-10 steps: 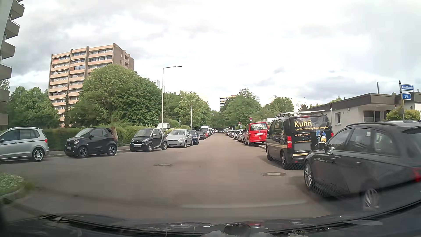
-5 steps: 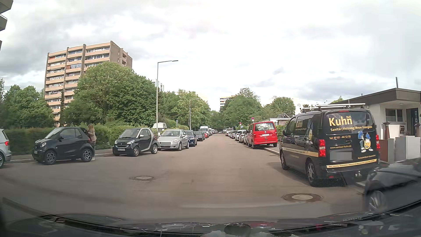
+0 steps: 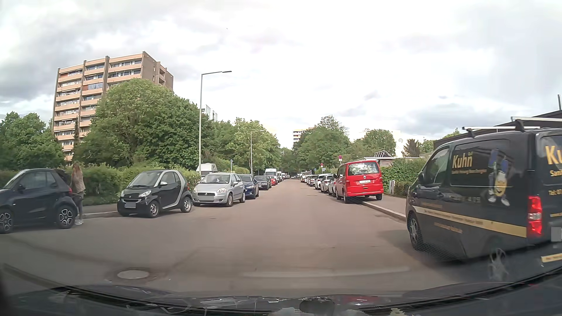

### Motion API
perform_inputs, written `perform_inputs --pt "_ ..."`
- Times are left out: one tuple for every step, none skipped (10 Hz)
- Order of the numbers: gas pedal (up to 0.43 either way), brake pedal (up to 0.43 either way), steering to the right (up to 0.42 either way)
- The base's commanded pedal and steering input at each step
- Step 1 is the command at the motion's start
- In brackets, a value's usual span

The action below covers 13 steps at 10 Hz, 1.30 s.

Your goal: Follow the waypoints while adhering to traffic rules and regulations

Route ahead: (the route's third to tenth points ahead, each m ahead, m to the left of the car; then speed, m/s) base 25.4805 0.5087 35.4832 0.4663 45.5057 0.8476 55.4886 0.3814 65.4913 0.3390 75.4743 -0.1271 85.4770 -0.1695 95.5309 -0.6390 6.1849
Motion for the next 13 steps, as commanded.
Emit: perform_inputs --pt "0.067 0.000 0.006" --pt "0.067 0.000 0.003" --pt "0.067 0.000 0.003" --pt "0.067 0.000 0.004" --pt "0.067 0.000 0.007" --pt "0.067 0.000 0.008" --pt "0.067 0.000 0.008" --pt "0.067 0.000 0.008" --pt "0.067 0.000 0.008" --pt "0.067 0.000 0.008" --pt "0.067 0.000 0.008" --pt "0.067 0.000 0.008" --pt "0.067 0.000 0.008"
